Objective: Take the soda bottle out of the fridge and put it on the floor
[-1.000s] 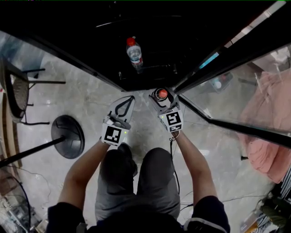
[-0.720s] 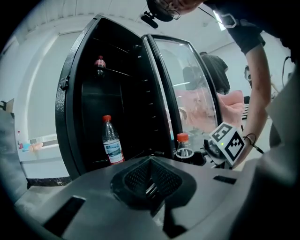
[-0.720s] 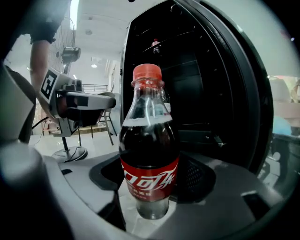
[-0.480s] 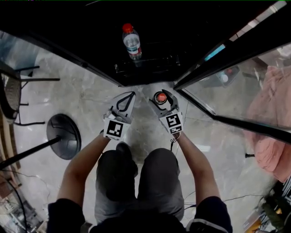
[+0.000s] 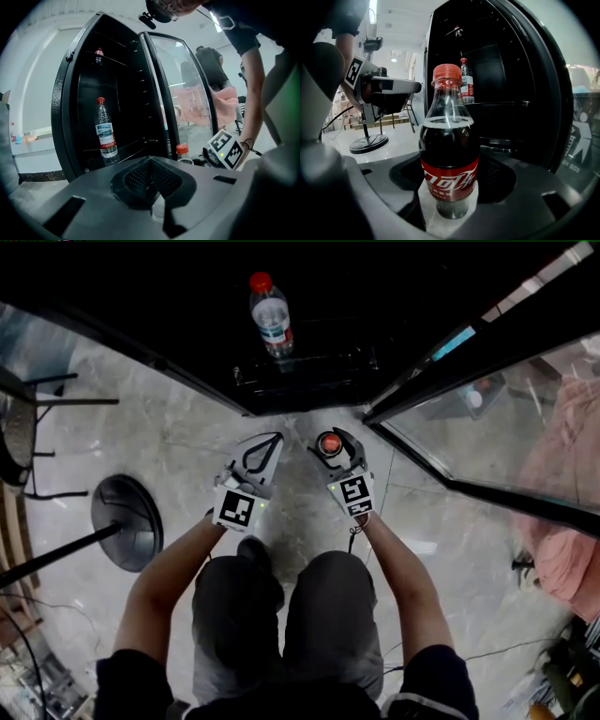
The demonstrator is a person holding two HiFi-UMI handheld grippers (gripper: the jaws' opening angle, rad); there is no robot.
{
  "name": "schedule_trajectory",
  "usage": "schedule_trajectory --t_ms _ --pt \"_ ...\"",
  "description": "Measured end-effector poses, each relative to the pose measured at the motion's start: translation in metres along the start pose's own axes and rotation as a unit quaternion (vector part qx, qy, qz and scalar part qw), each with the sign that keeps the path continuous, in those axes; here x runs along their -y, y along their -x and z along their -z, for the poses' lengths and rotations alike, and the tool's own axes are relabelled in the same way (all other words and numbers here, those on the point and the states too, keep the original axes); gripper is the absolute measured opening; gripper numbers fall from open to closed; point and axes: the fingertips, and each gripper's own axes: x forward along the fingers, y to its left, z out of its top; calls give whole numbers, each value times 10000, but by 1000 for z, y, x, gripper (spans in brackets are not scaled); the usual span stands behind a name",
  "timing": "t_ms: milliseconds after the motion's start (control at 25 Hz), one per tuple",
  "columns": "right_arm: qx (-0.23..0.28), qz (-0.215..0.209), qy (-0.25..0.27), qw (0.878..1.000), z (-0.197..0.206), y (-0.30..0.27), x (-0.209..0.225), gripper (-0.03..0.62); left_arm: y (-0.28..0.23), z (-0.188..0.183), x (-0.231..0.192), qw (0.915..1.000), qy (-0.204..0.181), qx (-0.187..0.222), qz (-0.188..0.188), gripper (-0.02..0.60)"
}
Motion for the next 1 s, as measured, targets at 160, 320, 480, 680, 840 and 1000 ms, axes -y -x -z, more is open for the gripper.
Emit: schedule_trajectory --t_ms 160,320,480,680,840,1000 --pt "-16 0 28 10000 13 -9 1 319 -3 13 1 10000 -59 0 60 21" --pt "-51 -3 76 10000 24 -16 2 319 -5 19 -3 10000 -82 18 38 21" --pt "-50 79 51 9999 35 -19 6 319 -4 24 -3 9999 -107 26 30 21" --pt "-24 145 13 9999 45 -22 8 319 -2 34 -1 9999 -150 -10 81 21" --pt "40 178 122 9998 48 -23 6 321 -2 38 -1 9998 -179 -45 89 21" --pt "255 275 93 9993 49 -18 6 322 -2 37 1 9999 -135 24 74 21"
